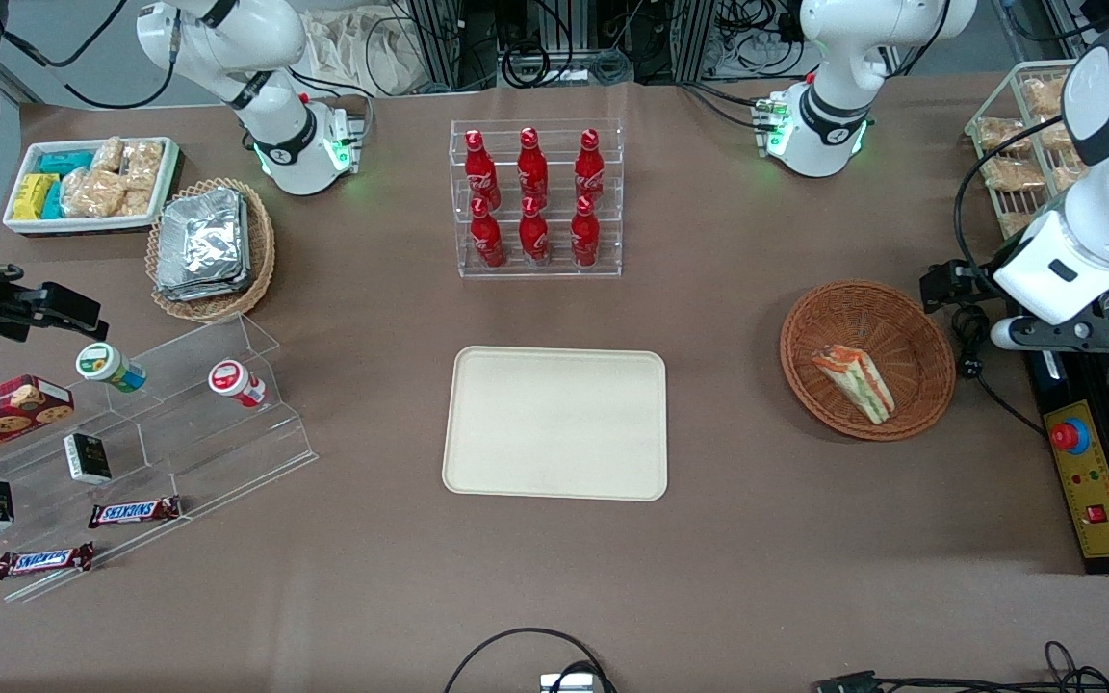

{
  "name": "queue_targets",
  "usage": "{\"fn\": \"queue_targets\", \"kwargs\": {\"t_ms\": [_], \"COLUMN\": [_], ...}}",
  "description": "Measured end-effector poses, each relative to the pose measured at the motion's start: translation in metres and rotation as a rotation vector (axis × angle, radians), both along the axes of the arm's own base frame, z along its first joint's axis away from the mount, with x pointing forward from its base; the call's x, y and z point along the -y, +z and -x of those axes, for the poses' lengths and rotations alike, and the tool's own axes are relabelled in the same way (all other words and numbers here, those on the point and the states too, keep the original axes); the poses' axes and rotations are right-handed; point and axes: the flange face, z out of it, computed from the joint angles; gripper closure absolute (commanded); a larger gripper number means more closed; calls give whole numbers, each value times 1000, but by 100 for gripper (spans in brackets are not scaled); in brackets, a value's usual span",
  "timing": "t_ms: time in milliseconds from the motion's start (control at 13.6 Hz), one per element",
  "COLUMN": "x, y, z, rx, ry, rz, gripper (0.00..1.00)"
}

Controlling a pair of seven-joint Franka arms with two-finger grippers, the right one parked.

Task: Place sandwich from basket to tray
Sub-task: 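Lower the left gripper into the wicker basket and close on the sandwich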

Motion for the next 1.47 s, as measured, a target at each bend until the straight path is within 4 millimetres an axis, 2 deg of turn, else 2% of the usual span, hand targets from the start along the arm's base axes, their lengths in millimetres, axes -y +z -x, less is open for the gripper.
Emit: {"fn": "queue_targets", "kwargs": {"t_ms": [442,663,737,884,1179,1326,1474], "x": [-1,-4,-4,-3,-4,-4,-5], "y": [-13,-40,-58,-106,-199,-235,-261], "z": [-16,-20,-21,-13,18,34,42], "rx": [-14,-3,23,54,96,112,110], "ry": [34,318,411,562,700,741,753], "rz": [-2,-30,-33,-36,-25,-16,-15], "gripper": [0,0,0,0,0,0,0]}}
